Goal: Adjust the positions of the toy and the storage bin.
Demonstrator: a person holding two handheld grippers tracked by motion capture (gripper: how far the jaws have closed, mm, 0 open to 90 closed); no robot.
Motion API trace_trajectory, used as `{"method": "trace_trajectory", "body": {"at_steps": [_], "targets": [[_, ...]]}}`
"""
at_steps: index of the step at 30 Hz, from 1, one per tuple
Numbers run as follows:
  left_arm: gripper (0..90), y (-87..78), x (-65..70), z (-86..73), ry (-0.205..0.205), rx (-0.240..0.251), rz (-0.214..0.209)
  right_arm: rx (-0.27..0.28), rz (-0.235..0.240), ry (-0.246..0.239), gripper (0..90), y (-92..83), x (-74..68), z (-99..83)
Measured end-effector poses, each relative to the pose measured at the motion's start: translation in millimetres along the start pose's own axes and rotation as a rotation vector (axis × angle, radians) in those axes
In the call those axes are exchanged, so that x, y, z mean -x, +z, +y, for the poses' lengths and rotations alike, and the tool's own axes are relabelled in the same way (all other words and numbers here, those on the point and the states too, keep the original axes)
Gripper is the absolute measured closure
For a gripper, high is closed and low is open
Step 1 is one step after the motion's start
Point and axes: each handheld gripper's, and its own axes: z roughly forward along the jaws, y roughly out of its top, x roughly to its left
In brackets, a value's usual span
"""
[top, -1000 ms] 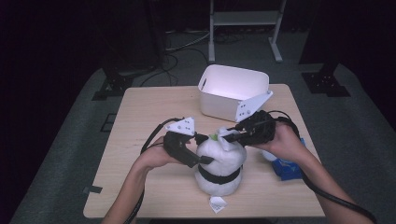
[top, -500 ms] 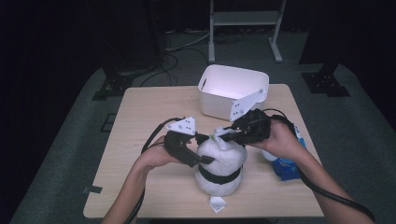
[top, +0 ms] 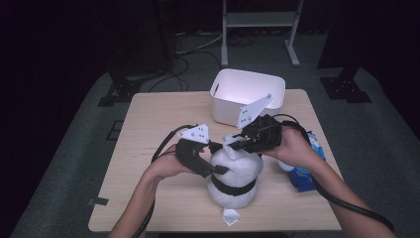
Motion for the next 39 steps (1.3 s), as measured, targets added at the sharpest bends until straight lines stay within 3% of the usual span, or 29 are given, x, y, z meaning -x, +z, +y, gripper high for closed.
{"method": "trace_trajectory", "body": {"at_steps": [14,23,30,35,36,39], "targets": [[23.9,3.8,-1.0,1.8,0.001,0.002,-0.008,0.000,-0.005,-0.004,78.2,2.2,0.5,-1.1],[20.2,6.2,-1.2,0.5,0.001,0.026,-0.012,0.007,0.008,0.020,78.4,0.0,2.9,-12.7],[14.2,5.0,-5.3,-6.8,-0.034,0.038,-0.009,0.024,0.008,0.047,78.4,-9.3,3.4,-28.0],[9.8,12.8,-7.9,-17.0,-0.059,0.043,-0.037,0.034,0.011,0.057,78.3,-14.1,2.1,-34.2],[8.5,18.9,-9.2,-22.1,-0.077,0.058,-0.063,0.037,0.010,0.055,78.3,-16.0,1.3,-36.6],[8.3,23.2,-10.8,-25.7,-0.097,0.091,-0.086,0.035,0.009,0.058,78.3,-17.9,0.8,-39.1]]}}
